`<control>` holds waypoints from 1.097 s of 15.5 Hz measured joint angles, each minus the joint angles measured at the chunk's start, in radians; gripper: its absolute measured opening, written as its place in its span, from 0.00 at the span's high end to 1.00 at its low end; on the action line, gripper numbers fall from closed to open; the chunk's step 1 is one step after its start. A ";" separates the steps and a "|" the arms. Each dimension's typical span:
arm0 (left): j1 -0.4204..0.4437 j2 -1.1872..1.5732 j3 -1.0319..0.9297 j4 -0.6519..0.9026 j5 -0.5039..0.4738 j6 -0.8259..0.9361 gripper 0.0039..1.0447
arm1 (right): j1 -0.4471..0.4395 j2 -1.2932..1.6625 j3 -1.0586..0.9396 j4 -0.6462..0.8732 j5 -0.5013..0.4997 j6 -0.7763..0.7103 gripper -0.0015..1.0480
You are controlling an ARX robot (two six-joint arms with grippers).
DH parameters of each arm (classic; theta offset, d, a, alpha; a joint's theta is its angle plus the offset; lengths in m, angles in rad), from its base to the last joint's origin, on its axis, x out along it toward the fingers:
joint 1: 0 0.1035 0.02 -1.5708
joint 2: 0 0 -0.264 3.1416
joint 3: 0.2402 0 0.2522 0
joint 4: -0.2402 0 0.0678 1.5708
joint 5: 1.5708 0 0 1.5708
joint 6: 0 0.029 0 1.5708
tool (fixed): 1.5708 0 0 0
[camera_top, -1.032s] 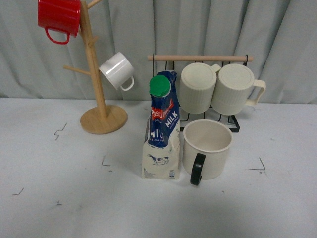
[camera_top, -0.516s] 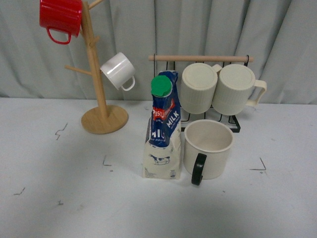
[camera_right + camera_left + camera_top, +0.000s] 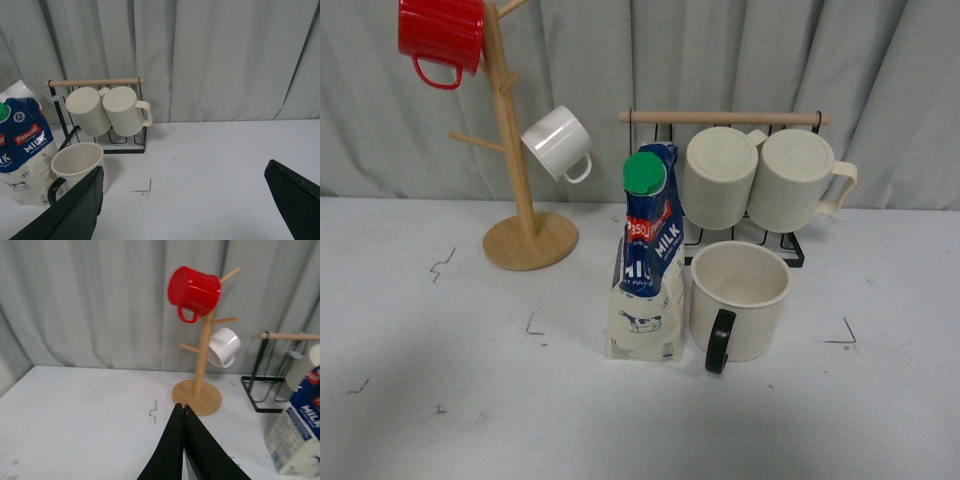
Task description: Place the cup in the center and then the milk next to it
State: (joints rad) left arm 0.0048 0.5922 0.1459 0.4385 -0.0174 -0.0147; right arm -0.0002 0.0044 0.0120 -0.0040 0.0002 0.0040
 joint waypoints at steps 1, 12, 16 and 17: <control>0.001 -0.029 -0.015 -0.007 0.007 0.000 0.99 | 0.000 0.000 0.000 0.000 0.000 0.000 0.06; -0.008 -0.301 -0.135 -0.148 0.018 0.000 0.99 | 0.000 0.000 0.000 0.000 0.000 0.000 0.06; -0.008 -0.386 -0.135 -0.233 0.018 0.000 0.99 | 0.000 0.000 0.000 0.000 0.000 0.000 0.06; -0.008 -0.400 -0.135 -0.245 0.018 0.000 0.99 | 0.000 0.000 0.000 0.000 0.000 0.000 0.06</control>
State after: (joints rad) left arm -0.0029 0.1925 0.0109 0.1940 0.0002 -0.0143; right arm -0.0002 0.0044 0.0120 -0.0040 -0.0002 0.0036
